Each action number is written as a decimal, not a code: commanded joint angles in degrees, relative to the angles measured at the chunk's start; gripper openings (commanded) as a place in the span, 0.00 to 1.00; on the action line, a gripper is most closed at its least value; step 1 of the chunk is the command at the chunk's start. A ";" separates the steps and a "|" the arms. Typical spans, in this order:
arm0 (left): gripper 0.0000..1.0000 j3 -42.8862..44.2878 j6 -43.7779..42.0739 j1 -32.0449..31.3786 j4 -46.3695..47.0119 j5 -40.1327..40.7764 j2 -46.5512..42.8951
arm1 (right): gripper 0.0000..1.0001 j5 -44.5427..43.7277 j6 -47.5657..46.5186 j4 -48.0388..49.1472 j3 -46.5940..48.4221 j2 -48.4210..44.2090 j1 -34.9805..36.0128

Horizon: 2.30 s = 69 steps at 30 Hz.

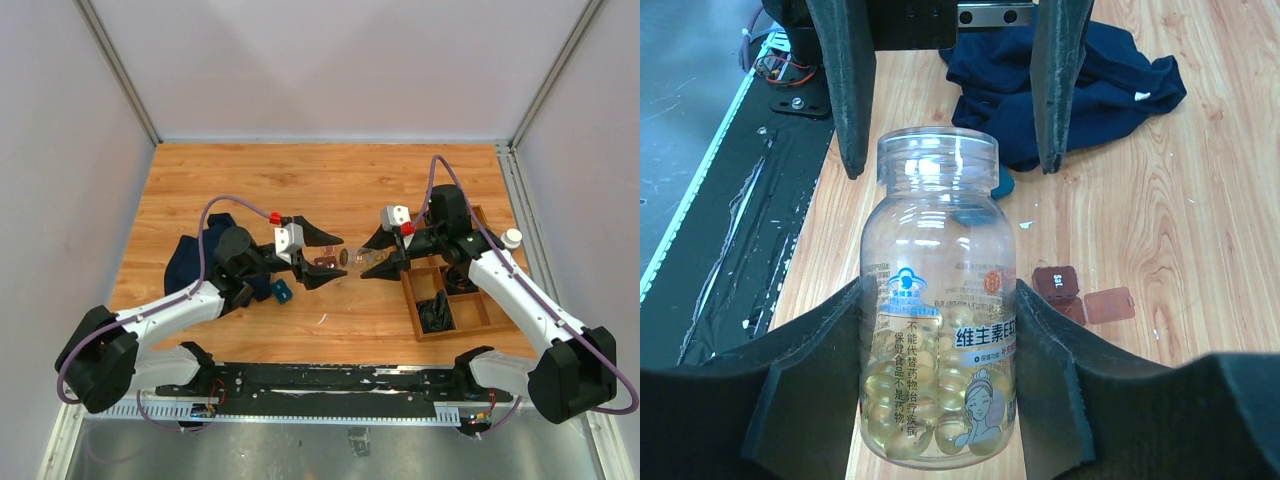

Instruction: Sort the pills into containers

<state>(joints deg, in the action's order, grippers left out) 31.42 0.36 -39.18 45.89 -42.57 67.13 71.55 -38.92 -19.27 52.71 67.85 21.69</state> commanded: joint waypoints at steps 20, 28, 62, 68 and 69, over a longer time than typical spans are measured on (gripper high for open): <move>0.09 0.53 21.97 0.12 6.82 3.88 1.04 | 0.01 0.44 -1.12 -0.86 0.20 0.21 -0.77; 0.00 -3.15 33.34 -5.47 2.36 22.48 -3.12 | 0.01 -0.02 -0.98 -0.72 0.28 0.50 -0.76; 0.99 -3.29 2.75 -12.76 -15.67 31.64 -16.10 | 0.01 -0.68 0.88 0.12 0.42 1.15 -0.78; 0.99 -5.80 -15.08 -12.68 -9.01 22.11 -14.33 | 0.01 -0.38 0.81 0.15 0.33 0.97 -0.78; 0.98 -5.52 -18.88 -12.68 -8.95 20.07 -13.30 | 0.01 -0.36 0.85 0.15 0.37 0.99 -0.75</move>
<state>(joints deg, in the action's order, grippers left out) 26.35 -0.95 -51.57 31.64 -13.82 51.46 69.06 -38.44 -19.35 52.71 69.41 20.64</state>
